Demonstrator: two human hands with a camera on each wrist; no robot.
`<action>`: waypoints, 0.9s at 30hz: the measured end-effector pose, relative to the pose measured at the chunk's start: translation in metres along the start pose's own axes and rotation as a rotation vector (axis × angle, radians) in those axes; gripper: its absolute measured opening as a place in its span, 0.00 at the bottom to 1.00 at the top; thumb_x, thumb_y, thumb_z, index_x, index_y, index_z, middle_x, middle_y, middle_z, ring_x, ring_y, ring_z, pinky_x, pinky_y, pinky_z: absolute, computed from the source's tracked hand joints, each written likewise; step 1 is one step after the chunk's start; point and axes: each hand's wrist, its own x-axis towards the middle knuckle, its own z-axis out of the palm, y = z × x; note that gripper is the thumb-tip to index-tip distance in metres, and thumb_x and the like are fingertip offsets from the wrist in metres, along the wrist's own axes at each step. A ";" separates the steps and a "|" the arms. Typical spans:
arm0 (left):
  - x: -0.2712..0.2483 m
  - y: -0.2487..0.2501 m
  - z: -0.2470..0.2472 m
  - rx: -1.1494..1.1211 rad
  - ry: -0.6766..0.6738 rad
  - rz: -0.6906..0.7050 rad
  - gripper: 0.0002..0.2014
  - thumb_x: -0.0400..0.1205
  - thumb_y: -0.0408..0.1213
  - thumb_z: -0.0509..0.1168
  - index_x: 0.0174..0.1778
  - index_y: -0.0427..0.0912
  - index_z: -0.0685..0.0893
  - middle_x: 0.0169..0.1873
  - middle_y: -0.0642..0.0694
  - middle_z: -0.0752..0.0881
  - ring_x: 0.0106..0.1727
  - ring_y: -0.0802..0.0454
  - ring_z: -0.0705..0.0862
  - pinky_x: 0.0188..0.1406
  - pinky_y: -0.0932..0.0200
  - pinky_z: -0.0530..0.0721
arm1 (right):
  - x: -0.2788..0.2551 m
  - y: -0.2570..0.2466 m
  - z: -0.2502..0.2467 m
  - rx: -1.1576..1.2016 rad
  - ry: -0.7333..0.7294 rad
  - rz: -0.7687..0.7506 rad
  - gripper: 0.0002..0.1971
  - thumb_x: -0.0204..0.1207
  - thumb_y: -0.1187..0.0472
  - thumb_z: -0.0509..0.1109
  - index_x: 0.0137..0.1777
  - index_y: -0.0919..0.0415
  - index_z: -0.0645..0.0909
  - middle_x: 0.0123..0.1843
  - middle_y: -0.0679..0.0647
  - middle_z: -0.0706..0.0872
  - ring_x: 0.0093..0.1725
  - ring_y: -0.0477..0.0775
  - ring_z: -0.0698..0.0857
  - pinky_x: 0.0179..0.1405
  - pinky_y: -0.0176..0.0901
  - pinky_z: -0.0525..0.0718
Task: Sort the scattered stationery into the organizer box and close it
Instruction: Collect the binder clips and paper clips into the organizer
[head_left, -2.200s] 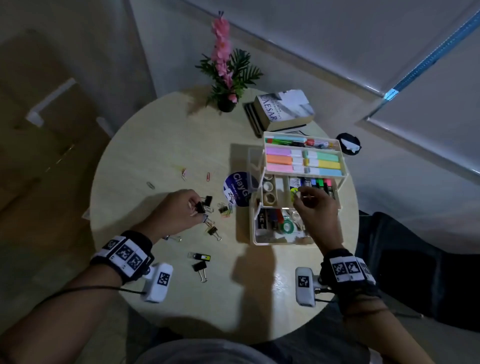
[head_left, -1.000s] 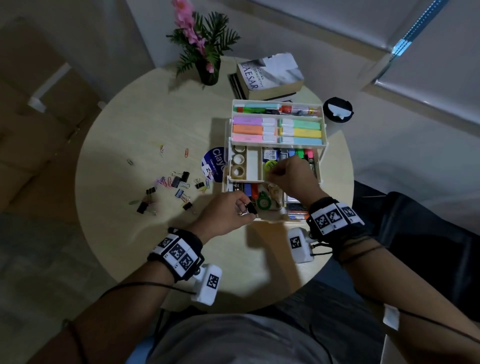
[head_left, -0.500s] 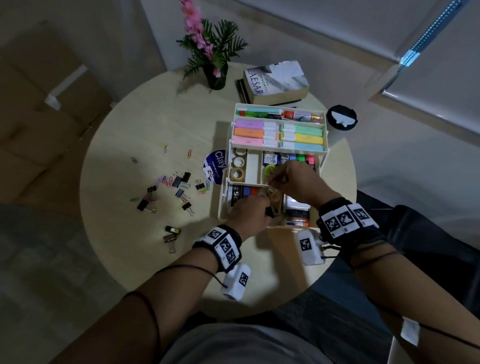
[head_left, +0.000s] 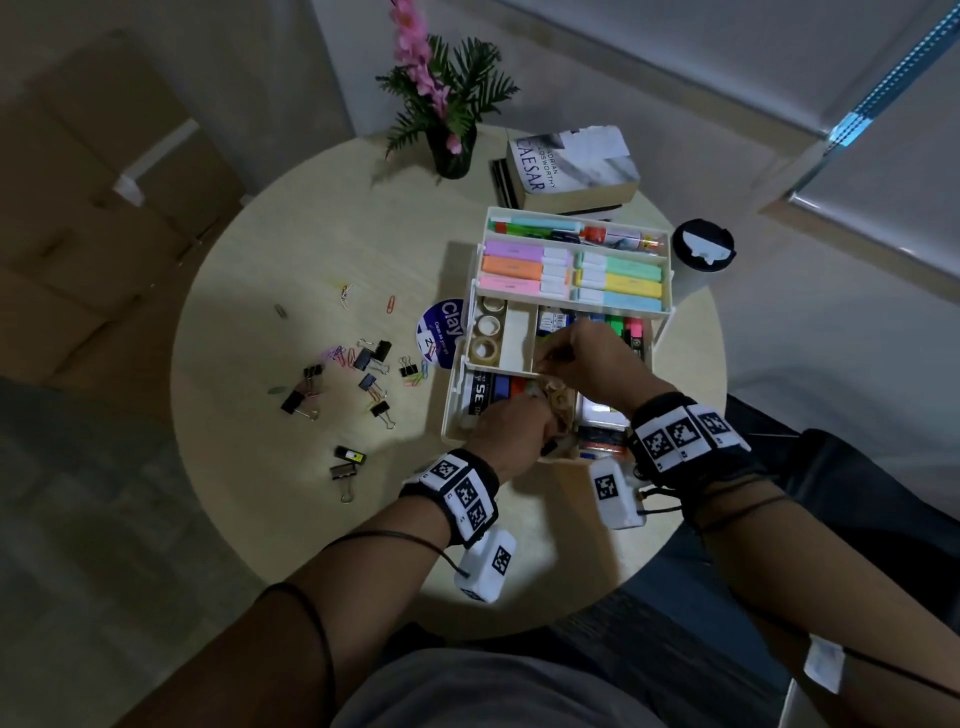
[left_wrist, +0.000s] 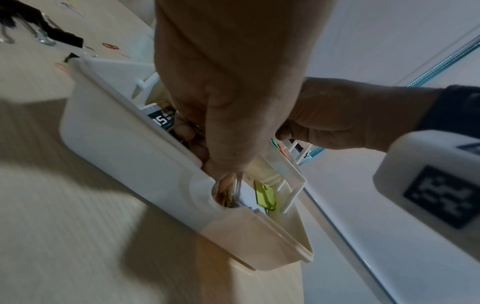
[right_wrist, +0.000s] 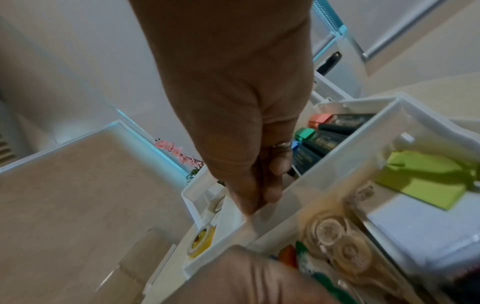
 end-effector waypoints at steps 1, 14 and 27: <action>-0.001 0.000 0.000 -0.019 -0.003 -0.010 0.10 0.84 0.33 0.67 0.54 0.46 0.94 0.54 0.41 0.91 0.54 0.38 0.90 0.55 0.47 0.88 | 0.002 -0.001 -0.002 -0.023 -0.027 -0.015 0.09 0.76 0.74 0.76 0.44 0.61 0.95 0.42 0.53 0.95 0.41 0.46 0.90 0.47 0.43 0.89; -0.008 -0.009 0.001 -0.103 0.111 -0.023 0.10 0.85 0.38 0.68 0.54 0.45 0.94 0.49 0.42 0.92 0.53 0.40 0.89 0.47 0.55 0.80 | -0.001 0.002 0.011 -0.113 0.156 0.001 0.02 0.75 0.60 0.79 0.46 0.55 0.92 0.40 0.50 0.93 0.40 0.53 0.90 0.40 0.56 0.92; -0.099 -0.152 -0.059 -0.207 0.357 0.029 0.05 0.83 0.35 0.73 0.48 0.50 0.92 0.44 0.56 0.92 0.37 0.60 0.82 0.38 0.60 0.81 | -0.009 -0.116 0.067 0.052 0.209 -0.242 0.03 0.78 0.67 0.76 0.47 0.60 0.87 0.41 0.54 0.88 0.37 0.54 0.85 0.38 0.44 0.79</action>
